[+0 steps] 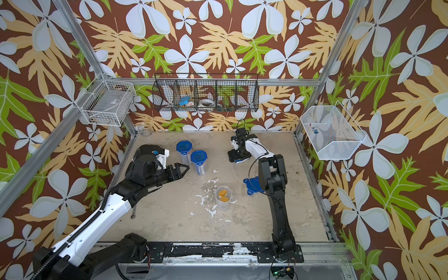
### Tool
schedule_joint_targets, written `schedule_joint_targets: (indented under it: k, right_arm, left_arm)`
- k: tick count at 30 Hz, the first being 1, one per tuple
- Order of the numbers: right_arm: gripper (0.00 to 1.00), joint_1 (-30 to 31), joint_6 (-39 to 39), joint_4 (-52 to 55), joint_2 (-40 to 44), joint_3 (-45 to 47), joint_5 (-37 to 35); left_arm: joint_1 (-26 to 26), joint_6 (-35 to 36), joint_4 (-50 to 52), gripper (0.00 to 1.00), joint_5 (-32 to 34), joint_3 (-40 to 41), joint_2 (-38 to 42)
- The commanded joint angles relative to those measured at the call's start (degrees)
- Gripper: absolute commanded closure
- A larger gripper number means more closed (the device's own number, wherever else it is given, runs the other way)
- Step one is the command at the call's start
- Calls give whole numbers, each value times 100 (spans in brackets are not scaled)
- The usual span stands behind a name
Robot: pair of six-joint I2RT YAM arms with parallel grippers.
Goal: Pack away toiletry kits
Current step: Adjust the toiletry item at the center of the board, then pick up the toiletry item from the center of the board.
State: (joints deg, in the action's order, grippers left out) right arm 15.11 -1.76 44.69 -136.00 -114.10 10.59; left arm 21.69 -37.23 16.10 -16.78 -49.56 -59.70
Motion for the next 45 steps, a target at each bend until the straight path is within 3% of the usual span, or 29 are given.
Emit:
schedule_joint_targets:
  k: [1,8,16,17,26,33,43,45]
  right_arm:
    - [10,-8,-26,132,171,230,277]
    - [10,7,121,-184,848,1414,622]
    - [7,340,87,-335,1476,2472,-397]
    - [0,369,166,-436,1555,2601,-412]
    - [0,589,361,-686,1644,2977,-1042]
    - [18,480,377,-825,1858,3414,-814]
    - [57,185,240,-980,2251,4005,-641]
    - [62,185,195,-1010,2282,4036,-620]
  left_arm:
    - [-7,-51,-118,15,-69,-10,-59]
    - [-7,-36,-333,15,-158,-69,-255]
    - [-7,3,-388,14,-211,24,-227]
    - [-7,19,-376,14,-220,25,-227]
    - [-7,80,-307,14,-247,-52,-192]
    - [1,185,-125,15,-189,-106,-104]
    - [0,190,-80,15,-216,-165,-158]
    - [-7,190,-85,15,-220,-196,-186]
